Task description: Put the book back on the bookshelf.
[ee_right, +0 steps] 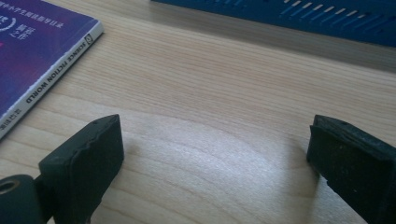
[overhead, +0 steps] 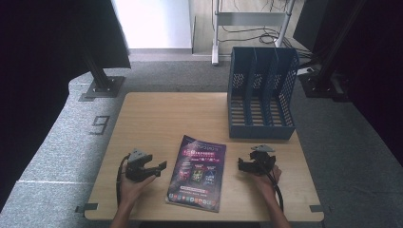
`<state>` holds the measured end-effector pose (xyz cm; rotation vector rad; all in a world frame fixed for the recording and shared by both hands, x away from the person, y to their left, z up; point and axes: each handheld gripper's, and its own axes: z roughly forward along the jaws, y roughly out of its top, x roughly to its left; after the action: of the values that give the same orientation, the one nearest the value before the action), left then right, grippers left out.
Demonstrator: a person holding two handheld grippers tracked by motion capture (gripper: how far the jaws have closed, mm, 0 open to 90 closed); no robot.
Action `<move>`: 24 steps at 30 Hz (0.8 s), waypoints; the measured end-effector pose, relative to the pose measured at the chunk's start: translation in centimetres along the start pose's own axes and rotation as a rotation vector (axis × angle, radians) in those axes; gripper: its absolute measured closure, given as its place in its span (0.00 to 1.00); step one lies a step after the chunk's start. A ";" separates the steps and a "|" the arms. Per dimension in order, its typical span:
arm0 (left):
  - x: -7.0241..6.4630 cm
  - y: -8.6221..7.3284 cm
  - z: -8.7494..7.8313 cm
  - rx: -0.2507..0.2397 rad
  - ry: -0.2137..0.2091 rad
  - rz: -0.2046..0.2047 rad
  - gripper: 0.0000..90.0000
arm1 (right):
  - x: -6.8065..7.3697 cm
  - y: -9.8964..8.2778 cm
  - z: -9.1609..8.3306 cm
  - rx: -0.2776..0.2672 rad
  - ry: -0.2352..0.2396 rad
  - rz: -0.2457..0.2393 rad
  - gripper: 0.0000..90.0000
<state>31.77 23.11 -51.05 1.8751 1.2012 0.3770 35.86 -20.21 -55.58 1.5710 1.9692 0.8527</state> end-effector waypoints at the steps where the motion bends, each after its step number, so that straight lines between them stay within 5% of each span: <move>1: 0.0 0.0 0.0 0.000 0.000 0.000 0.28 | 0.0 0.0 0.0 -0.002 -0.002 0.000 0.03; 24: -0.2 -0.1 1.1 0.050 -0.014 0.012 0.29 | -0.6 0.2 -1.3 -0.057 0.035 0.050 0.17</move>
<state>32.31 22.41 -51.75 1.9258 1.2005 0.3428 35.20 -21.02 -54.57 1.5891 1.9187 0.9542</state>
